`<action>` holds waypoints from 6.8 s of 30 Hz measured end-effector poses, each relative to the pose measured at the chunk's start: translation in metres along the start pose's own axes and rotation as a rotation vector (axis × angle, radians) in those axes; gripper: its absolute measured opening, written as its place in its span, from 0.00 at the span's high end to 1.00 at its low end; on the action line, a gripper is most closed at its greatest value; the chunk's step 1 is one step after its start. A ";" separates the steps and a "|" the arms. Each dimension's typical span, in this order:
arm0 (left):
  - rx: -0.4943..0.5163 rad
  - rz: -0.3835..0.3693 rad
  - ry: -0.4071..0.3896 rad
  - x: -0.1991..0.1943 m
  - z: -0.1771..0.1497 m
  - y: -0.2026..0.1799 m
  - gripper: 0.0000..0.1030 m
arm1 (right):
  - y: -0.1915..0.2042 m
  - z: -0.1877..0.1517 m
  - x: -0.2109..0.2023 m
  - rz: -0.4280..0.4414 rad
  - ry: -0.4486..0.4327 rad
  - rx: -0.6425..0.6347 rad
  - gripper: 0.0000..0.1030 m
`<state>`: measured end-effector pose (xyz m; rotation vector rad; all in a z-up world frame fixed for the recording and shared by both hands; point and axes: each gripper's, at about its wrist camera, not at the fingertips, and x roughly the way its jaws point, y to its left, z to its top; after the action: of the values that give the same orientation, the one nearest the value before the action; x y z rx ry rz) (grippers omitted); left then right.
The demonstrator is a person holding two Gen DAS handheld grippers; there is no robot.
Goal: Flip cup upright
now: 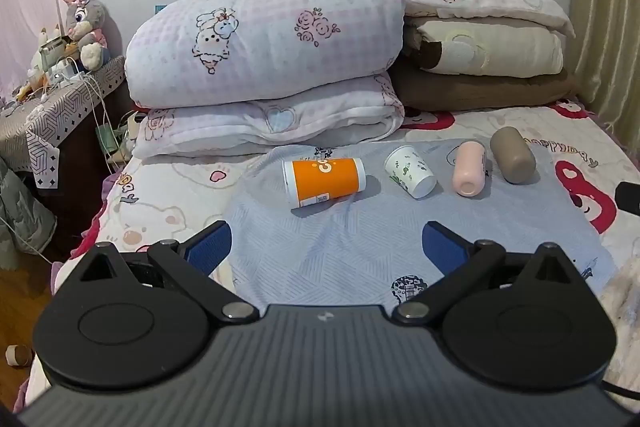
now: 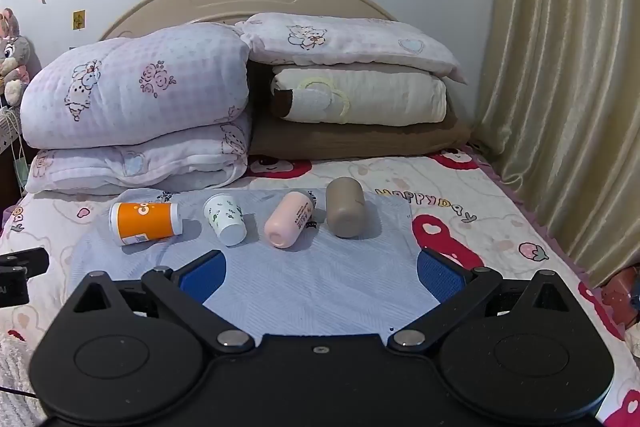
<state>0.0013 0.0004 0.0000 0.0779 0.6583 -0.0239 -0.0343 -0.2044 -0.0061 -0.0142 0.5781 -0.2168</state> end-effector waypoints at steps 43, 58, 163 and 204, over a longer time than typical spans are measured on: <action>-0.006 -0.022 -0.025 -0.001 -0.008 0.003 0.00 | 0.000 -0.001 0.000 -0.016 -0.011 -0.032 0.00; -0.037 -0.095 -0.025 -0.011 -0.007 0.009 0.00 | -0.008 -0.004 -0.005 -0.017 -0.019 -0.040 0.00; -0.441 -0.557 0.206 0.369 0.016 -0.023 0.19 | 0.091 0.022 0.369 0.582 0.232 -0.425 0.20; -0.475 -0.702 0.372 0.342 -0.003 -0.019 0.35 | 0.070 0.010 0.317 0.535 0.424 -0.219 0.41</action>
<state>0.2690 -0.0177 -0.2131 -0.6230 1.0202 -0.5376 0.2435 -0.2019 -0.1739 -0.0248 1.0014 0.3746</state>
